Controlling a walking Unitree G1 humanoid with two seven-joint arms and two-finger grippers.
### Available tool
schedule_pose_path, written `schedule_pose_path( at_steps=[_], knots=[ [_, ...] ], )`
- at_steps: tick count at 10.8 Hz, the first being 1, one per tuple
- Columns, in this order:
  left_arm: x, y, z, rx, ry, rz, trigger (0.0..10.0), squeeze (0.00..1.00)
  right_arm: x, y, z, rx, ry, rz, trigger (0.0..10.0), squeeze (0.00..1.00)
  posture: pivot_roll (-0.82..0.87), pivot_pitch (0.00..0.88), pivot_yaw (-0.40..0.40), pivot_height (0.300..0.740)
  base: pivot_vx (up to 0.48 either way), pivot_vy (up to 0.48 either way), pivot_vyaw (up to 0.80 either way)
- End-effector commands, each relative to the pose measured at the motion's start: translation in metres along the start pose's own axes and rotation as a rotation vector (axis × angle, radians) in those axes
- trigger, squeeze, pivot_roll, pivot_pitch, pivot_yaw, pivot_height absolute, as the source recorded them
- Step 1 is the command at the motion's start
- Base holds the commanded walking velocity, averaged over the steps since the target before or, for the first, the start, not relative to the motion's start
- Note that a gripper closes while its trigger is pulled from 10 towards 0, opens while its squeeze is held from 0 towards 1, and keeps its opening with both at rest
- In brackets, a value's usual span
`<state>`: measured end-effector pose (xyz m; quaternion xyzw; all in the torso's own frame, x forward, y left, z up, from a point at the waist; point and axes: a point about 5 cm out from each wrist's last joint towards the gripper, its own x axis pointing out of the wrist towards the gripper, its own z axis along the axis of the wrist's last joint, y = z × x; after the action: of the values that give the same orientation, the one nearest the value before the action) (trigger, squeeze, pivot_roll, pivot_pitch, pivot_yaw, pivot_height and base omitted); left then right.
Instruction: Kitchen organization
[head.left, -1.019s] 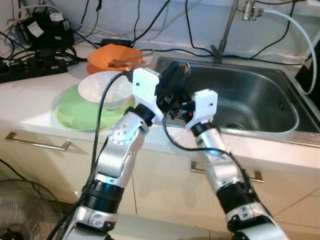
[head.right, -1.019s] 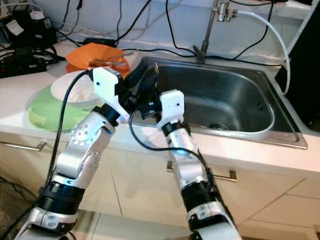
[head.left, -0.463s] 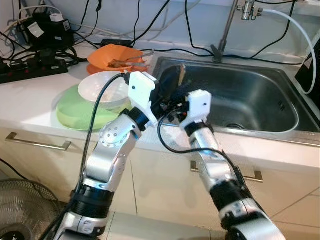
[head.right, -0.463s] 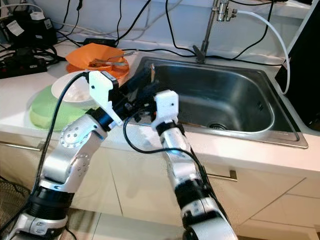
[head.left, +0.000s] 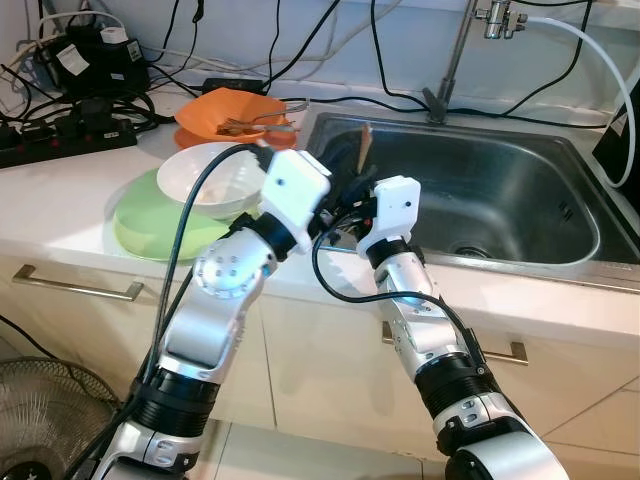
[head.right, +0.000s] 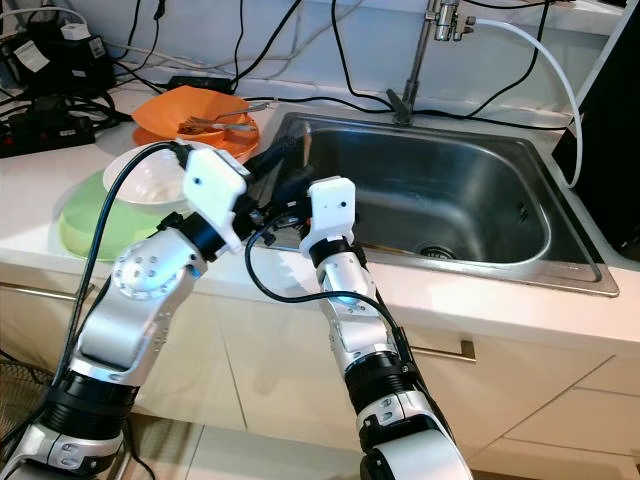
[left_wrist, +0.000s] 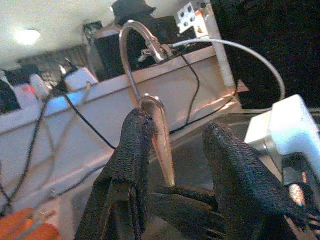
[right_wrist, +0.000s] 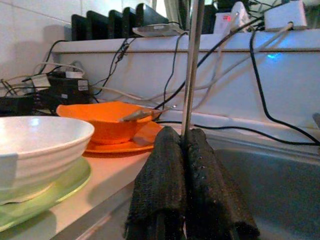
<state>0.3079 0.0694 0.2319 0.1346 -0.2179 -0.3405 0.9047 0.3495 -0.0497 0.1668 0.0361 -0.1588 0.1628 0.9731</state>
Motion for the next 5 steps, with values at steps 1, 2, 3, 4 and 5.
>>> schedule_pose_path(
  at_steps=[1,2,3,4,5],
  knots=[
    [0.004,-0.014,-0.005,0.036,0.021,-0.052,10.0,0.0,0.012,0.006,0.018,0.006,-0.055,0.004,10.0,0.0,0.23,0.01,0.013,0.74,0.0,0.0,0.0],
    [0.005,-0.01,-0.004,0.085,0.01,-0.016,10.0,0.0,0.013,0.007,0.018,0.013,-0.058,0.004,10.0,0.0,0.23,0.01,0.013,0.74,0.0,0.0,0.0],
    [0.005,-0.005,-0.002,0.133,-0.001,0.034,10.0,0.0,0.013,0.009,0.019,0.019,-0.063,0.007,10.0,0.0,0.23,0.011,0.012,0.74,0.0,0.0,0.0],
    [0.005,-0.002,-0.001,0.155,-0.01,0.06,10.0,0.0,0.012,0.009,0.02,0.018,-0.064,0.008,10.0,0.0,0.23,0.011,0.011,0.74,0.0,0.0,0.0],
    [0.004,0.003,0.0,0.172,-0.02,0.098,10.0,0.0,0.012,0.006,0.02,0.017,-0.065,-0.004,10.0,0.0,0.23,0.01,0.01,0.74,0.0,0.0,0.0]
  ],
)
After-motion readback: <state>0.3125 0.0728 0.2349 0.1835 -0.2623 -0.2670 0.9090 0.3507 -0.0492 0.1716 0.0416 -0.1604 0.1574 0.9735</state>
